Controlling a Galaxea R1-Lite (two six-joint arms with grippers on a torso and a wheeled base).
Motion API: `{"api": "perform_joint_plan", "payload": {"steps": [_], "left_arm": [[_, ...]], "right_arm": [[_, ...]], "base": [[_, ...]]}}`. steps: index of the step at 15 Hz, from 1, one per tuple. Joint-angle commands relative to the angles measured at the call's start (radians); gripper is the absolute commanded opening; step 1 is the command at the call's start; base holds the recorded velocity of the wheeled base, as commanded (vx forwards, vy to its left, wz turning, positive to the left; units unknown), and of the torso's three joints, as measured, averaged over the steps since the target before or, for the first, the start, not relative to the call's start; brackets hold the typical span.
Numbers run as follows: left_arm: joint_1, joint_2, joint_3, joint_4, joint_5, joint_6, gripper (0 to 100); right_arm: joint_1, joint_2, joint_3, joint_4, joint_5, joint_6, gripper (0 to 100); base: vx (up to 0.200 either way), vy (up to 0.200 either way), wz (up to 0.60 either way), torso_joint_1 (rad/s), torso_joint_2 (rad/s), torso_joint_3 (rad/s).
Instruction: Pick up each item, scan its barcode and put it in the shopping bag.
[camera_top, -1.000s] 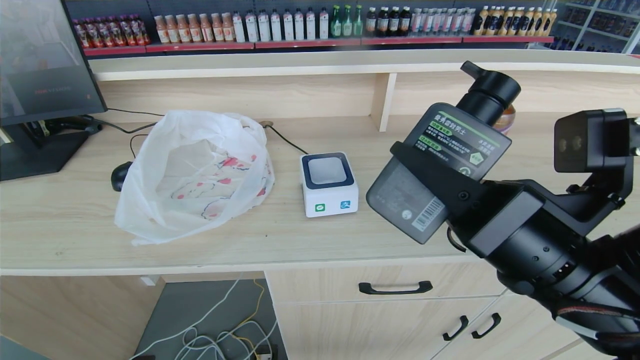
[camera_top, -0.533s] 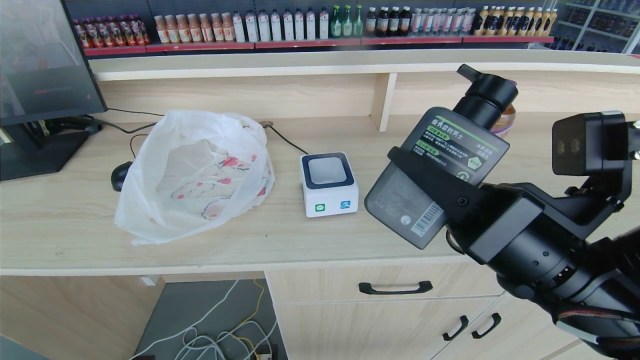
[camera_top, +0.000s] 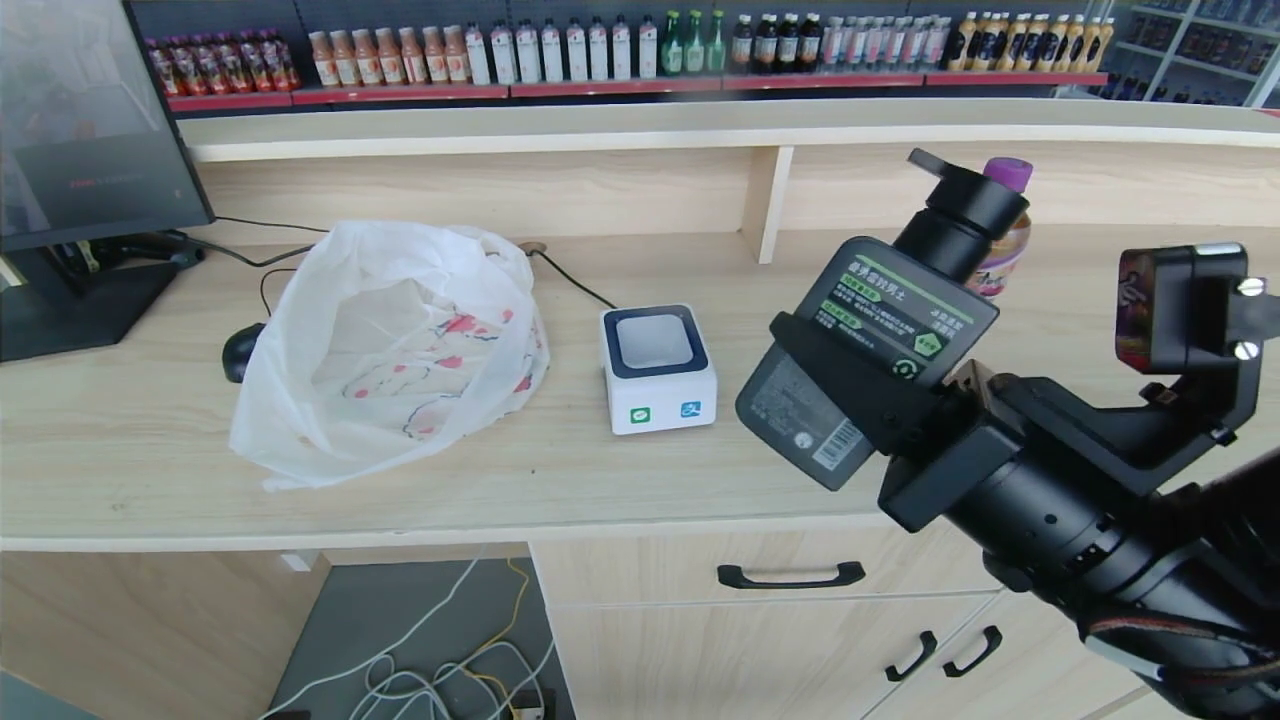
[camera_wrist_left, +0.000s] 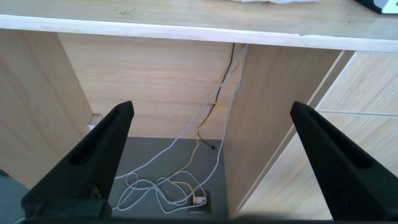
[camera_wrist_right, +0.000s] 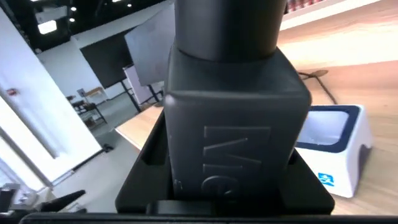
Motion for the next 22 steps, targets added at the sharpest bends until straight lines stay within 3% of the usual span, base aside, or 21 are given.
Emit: {"api": "perform_joint_plan", "payload": {"steps": [1, 6, 12, 17, 22], "left_arm": [[0.0, 0.0, 0.0, -0.001, 0.0, 0.0, 100], [0.0, 0.0, 0.0, -0.001, 0.0, 0.0, 100], [0.0, 0.0, 0.0, 0.001, 0.0, 0.002, 100], [0.0, 0.0, 0.0, -0.001, 0.0, 0.002, 100], [0.0, 0.0, 0.0, 0.001, 0.0, 0.0, 100]], "right_arm": [[-0.053, 0.047, 0.021, -0.001, -0.048, -0.089, 0], [-0.084, 0.072, 0.024, -0.001, -0.178, -0.364, 0], [-0.061, 0.084, 0.006, -0.001, -0.461, -0.578, 0], [-0.063, 0.115, -0.114, -0.001, -0.474, -0.62, 0], [-0.066, 0.133, -0.146, -0.001, -0.473, -0.631, 0]], "base": [[0.0, 0.0, 0.0, 0.0, 0.0, 0.0], [0.0, 0.0, 0.0, 0.0, 0.0, 0.0], [0.0, 0.0, 0.0, 0.0, 0.0, 0.0], [0.0, 0.0, 0.0, 0.0, 0.0, 0.0], [0.0, 0.2, 0.0, 0.001, 0.0, 0.003]]}}
